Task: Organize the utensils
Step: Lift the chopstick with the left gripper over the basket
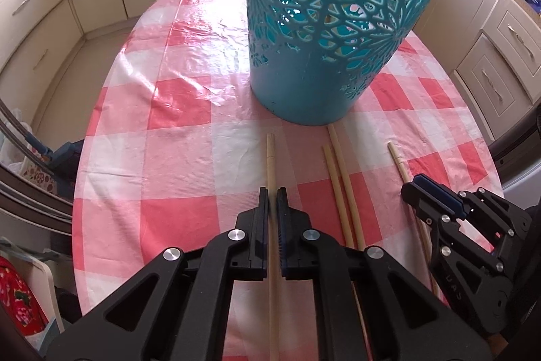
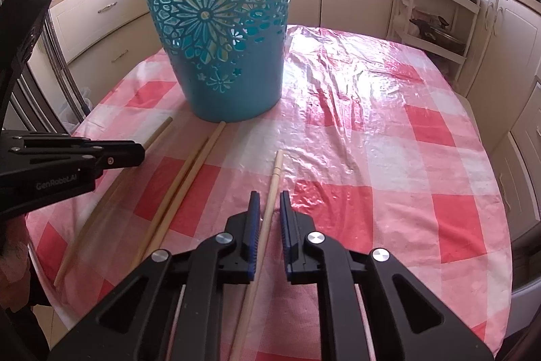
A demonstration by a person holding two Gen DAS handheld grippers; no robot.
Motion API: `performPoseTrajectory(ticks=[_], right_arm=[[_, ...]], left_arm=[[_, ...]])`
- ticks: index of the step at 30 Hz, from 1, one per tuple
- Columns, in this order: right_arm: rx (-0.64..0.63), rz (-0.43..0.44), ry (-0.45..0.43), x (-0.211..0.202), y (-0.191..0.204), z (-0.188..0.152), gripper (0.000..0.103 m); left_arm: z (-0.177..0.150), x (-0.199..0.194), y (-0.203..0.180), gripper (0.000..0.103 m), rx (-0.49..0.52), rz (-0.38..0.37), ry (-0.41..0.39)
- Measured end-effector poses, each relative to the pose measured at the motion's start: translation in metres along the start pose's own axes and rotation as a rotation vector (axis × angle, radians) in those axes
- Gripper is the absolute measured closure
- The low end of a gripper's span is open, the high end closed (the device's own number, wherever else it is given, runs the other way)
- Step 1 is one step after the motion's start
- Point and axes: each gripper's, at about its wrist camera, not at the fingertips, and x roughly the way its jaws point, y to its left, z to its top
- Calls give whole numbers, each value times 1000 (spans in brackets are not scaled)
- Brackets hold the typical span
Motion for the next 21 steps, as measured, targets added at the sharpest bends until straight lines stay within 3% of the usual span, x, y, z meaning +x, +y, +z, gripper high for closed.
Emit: performPoseTrajectory(ticks=[21], right_arm=[[-13,-8,2,0,1,0,92]], left_arm=[[0,-16,6,98,-14,-20,-28]])
